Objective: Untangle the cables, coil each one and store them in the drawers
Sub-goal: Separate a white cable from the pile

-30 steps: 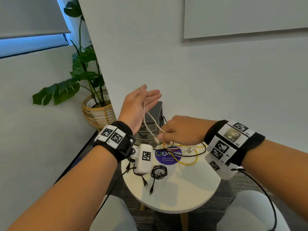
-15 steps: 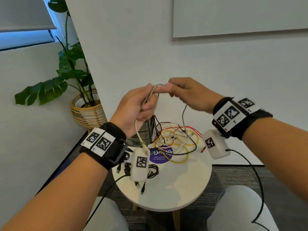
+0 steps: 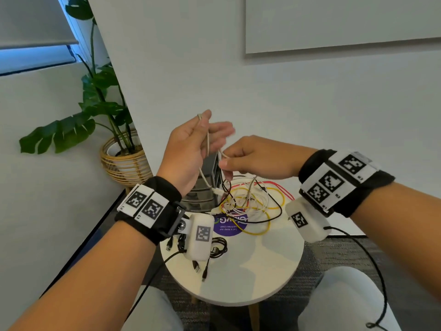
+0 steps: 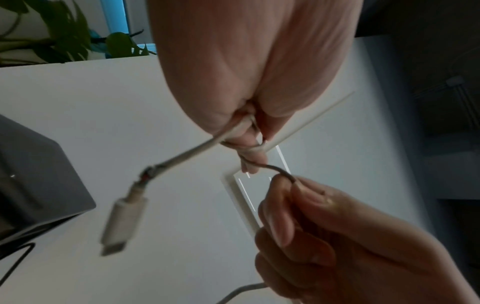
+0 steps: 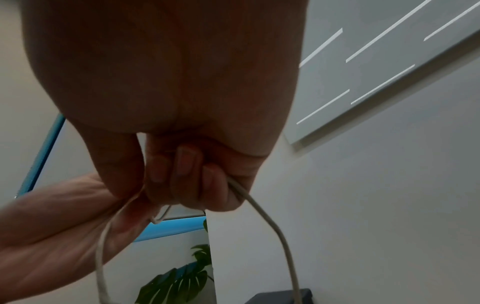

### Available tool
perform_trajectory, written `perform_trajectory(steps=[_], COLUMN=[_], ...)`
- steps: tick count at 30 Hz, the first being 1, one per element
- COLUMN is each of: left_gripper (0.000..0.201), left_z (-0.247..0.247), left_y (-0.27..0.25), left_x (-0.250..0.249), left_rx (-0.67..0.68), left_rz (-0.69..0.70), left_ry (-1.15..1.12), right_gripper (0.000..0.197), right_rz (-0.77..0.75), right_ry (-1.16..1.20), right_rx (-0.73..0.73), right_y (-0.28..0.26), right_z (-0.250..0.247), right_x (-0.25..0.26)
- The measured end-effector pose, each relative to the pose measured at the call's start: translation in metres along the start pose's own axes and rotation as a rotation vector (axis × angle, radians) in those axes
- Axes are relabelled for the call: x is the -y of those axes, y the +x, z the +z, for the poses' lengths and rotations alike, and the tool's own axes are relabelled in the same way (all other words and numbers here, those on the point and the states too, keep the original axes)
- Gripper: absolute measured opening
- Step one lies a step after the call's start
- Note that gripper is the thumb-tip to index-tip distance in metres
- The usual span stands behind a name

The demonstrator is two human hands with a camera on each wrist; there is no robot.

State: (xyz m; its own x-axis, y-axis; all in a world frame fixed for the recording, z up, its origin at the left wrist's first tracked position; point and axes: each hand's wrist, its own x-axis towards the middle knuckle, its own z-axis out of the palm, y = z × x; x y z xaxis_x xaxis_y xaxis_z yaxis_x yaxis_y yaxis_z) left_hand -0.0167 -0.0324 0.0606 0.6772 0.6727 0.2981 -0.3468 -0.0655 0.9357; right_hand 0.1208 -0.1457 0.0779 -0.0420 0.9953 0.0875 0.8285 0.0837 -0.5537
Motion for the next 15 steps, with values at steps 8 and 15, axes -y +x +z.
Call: perform_trajectory(steps=[8, 15], left_gripper=[0.035, 0.047], left_z=[0.005, 0.002], left_y=[0.002, -0.006], left_x=[-0.007, -0.008], left_rx=[0.148, 0.28], left_rz=[0.024, -0.051], left_ry=[0.292, 0.143], right_gripper=[0.024, 0.027], right_rz=[-0.098, -0.106], right_ry=[-0.082, 0.123], right_rx=[-0.067, -0.403], right_y=[-0.003, 0.008], right_z=[-0.03, -0.047], right_x=[0.009, -0.012])
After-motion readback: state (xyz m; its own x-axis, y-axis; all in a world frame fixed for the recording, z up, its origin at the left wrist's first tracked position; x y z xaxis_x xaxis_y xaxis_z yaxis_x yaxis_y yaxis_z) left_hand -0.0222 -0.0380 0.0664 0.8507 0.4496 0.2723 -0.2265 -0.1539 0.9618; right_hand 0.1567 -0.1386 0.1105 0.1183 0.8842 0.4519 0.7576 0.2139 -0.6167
